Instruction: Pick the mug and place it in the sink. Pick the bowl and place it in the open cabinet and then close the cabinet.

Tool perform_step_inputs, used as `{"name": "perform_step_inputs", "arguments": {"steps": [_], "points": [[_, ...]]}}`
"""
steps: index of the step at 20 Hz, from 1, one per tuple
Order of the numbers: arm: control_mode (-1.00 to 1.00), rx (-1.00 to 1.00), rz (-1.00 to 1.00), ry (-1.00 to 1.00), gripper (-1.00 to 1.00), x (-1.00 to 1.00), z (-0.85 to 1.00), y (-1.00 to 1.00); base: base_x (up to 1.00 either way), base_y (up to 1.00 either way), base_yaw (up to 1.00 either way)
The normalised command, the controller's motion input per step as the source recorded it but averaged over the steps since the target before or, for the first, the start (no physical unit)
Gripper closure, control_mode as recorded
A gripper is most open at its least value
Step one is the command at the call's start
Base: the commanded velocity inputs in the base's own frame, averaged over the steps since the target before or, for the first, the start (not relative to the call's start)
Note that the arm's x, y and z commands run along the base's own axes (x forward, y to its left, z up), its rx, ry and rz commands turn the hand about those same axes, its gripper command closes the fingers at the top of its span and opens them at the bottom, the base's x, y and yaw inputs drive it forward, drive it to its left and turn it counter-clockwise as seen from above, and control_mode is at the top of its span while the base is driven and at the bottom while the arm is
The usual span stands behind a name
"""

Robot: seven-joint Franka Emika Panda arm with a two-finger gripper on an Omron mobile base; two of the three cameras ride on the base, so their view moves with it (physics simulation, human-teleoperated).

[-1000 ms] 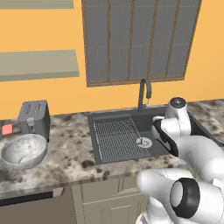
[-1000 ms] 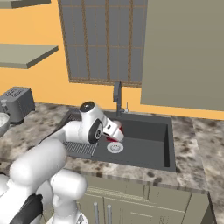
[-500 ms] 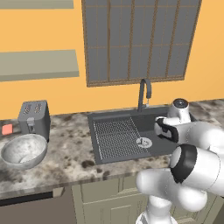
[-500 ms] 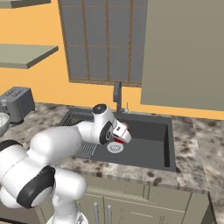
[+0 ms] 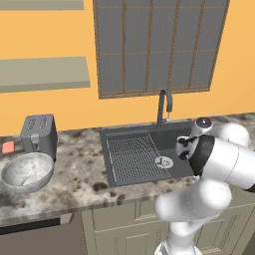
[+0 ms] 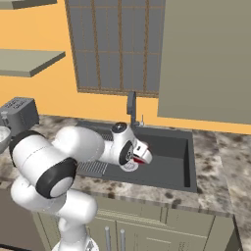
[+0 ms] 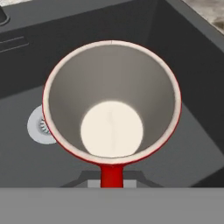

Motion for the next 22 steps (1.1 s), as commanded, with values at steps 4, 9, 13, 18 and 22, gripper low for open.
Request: {"name": "perform_step_inputs", "arguments": {"steps": [4,9,13,18,22], "points": [[-1.00,0.01,0.00,0.01,1.00,0.26,-0.28,-0.28,0.00,0.00,0.00],[-1.00,0.01,0.00,0.00,1.00,0.27,-0.30,-0.25,0.00,0.00,0.00],[-1.00,0.00,0.00,0.00,1.00,0.38,-0.28,-0.22,0.00,0.00,0.00],[-1.00,0.01,0.00,0.00,1.00,0.37,-0.26,-0.26,0.00,0.00,0.00],[-1.00,0.03,0.00,0.01,1.00,0.37,-0.26,-0.28,0.00,0.00,0.00]]}}
